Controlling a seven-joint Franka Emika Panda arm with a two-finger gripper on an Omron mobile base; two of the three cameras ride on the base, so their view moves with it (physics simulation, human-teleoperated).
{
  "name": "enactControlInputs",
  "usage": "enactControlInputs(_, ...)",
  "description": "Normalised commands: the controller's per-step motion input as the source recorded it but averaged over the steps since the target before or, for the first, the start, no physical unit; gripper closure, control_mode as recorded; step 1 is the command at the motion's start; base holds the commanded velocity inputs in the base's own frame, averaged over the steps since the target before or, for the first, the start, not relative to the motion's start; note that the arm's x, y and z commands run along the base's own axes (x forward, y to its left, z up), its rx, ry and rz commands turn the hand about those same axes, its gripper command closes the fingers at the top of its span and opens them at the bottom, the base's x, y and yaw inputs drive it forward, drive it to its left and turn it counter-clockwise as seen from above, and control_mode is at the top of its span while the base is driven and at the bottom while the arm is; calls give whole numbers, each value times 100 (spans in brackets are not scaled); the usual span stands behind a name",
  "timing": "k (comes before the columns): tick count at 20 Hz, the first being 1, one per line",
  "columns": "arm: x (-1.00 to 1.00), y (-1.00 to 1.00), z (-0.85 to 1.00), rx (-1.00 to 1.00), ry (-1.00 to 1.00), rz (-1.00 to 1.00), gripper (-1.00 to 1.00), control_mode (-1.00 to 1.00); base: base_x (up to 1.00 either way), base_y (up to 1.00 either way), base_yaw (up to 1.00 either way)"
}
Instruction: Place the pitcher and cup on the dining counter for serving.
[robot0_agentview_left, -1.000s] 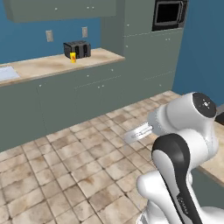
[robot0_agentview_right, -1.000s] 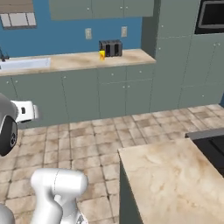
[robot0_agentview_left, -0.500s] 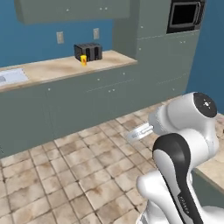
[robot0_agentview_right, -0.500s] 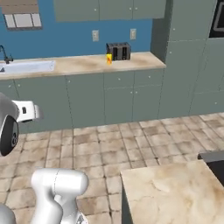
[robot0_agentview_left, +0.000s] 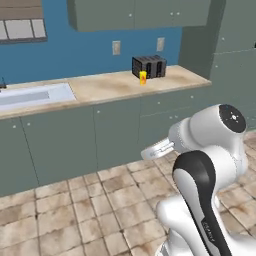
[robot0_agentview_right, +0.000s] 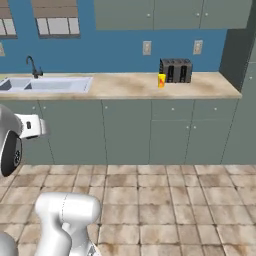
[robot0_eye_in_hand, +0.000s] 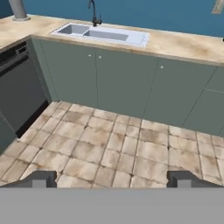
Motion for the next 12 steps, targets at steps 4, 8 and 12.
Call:
enactControlInputs(4, 0, 0, 0, 0, 0, 0, -100, 100, 100, -15, 14)
enactControlInputs(8, 0, 0, 0, 0, 0, 0, -100, 100, 100, -53, 9)
enactControlInputs(12, 0, 0, 0, 0, 0, 0, -100, 100, 100, -58, 9)
